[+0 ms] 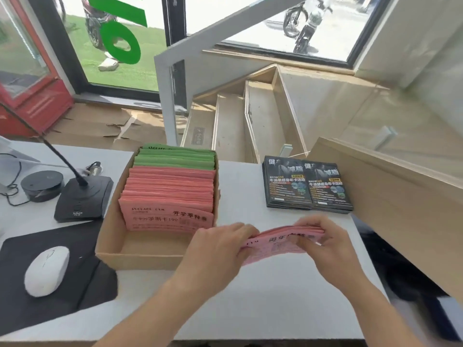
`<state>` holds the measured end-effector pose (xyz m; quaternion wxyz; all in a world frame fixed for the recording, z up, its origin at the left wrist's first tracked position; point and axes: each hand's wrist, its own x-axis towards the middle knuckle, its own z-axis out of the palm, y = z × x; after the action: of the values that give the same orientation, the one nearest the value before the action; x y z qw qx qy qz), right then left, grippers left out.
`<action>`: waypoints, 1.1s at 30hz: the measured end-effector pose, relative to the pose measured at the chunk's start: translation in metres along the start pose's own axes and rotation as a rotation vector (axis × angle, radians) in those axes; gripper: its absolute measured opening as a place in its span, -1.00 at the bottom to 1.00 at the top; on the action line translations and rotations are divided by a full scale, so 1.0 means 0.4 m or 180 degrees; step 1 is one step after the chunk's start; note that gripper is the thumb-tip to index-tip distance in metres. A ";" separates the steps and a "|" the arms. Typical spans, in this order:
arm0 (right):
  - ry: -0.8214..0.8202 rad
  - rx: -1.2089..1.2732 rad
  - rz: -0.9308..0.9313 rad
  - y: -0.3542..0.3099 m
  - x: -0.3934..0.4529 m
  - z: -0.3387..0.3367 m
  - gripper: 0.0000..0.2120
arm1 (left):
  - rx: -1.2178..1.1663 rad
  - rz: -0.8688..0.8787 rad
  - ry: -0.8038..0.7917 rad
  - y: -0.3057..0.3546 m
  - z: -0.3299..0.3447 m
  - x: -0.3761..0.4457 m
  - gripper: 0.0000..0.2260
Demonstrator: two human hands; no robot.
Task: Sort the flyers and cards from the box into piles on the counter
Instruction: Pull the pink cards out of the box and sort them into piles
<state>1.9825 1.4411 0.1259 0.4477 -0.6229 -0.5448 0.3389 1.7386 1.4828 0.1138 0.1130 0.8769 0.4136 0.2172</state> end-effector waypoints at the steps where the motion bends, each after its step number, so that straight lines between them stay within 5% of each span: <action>1: 0.0038 0.0071 0.0099 0.034 -0.008 -0.029 -0.63 | -0.0024 0.0040 -0.0081 0.020 0.037 0.010 -0.77; 7: -0.0075 -0.0253 0.0512 0.229 -0.023 -0.144 -0.64 | -0.0829 -0.0306 -0.0153 0.071 0.290 0.039 -0.61; 13: -0.0282 -0.0512 0.0358 0.326 -0.024 -0.173 -0.64 | -0.2253 -0.1555 0.0447 0.108 0.326 0.042 -0.28; 17: -0.0375 -0.0518 0.0350 0.344 -0.009 -0.169 -0.64 | -0.2581 -0.2205 0.0497 0.119 0.334 0.042 -0.29; 33: 0.0028 -0.0593 0.0622 0.323 -0.026 -0.131 -0.77 | -0.2966 -0.1643 0.0467 0.090 0.375 0.051 -0.33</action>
<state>2.0770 1.4203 0.0247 0.3552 -0.7133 -0.5086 0.3261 1.8456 1.4730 0.0011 0.5107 0.5862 0.4824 0.4036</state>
